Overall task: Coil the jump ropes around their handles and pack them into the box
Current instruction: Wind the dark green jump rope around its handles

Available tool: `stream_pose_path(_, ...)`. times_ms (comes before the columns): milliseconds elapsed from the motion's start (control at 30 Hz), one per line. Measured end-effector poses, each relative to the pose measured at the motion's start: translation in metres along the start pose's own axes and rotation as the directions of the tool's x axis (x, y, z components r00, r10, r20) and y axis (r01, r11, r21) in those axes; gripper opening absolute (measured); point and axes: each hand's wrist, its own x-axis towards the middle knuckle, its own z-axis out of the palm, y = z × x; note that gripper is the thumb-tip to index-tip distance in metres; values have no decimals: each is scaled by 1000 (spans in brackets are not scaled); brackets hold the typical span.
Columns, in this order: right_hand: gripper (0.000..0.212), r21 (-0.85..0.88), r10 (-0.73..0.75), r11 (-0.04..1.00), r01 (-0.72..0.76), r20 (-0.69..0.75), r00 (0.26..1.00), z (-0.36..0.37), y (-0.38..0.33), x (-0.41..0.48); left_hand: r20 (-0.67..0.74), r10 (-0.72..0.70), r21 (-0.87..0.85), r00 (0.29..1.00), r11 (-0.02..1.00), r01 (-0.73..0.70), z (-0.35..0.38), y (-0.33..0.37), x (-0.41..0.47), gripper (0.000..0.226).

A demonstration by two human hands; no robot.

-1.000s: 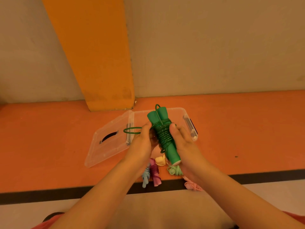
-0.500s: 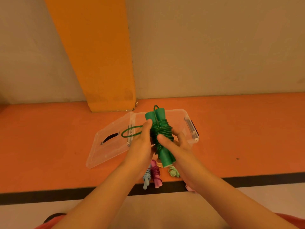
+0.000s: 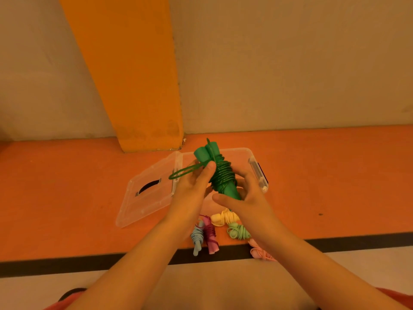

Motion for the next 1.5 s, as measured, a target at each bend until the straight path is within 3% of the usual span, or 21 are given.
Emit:
stream_pose_path(133,65,-44,-39,998,36,-93,995,-7,6,4,-274,-46,25,961,998,54,-4,-5,2,91)
stream_pose_path(233,66,-80,-54,996,41,-170,984,-13,13,8,-407,11,111,913,993,37,-8,-5,0,82)
stream_pose_path(367,67,-118,-80,991,58,-191,978,-15,22,10,-276,147,325,950,944,-51,-8,-17,0,57)
stream_pose_path(500,67,-89,-43,995,34,-106,993,-13,34,11,-17,-10,315,1000,949,14,3,-39,3,47)
stream_pose_path(567,65,-102,-8,995,3,-55,998,-12,47,12,40,-125,250,991,962,111,6,-57,8,57)
stream_pose_path(700,68,-140,102,984,-109,-54,993,-16,90,12,-10,-315,187,949,932,311,-4,-104,21,48)
stream_pose_path(867,74,-218,221,948,-232,-74,972,-25,152,11,-73,-523,268,849,810,521,-11,-172,21,60)
stream_pose_path(1033,73,-227,315,917,-327,-91,945,-36,193,18,-59,-528,191,847,827,529,-10,-211,31,21)
stream_pose_path(1133,69,-224,352,906,-359,-74,933,-38,203,24,-45,-565,168,824,809,564,-17,-220,41,25)
stream_pose_path(1233,66,-238,346,905,-352,-65,936,-39,204,30,-39,-588,175,808,792,585,-23,-219,48,43)
stream_pose_path(1400,75,-299,318,896,-328,-82,944,-37,194,28,-76,-572,146,817,804,576,-16,-206,48,31)
stream_pose_path(1500,81,-335,322,881,-333,-91,942,-40,186,23,-45,-570,235,821,792,563,-14,-194,49,35)
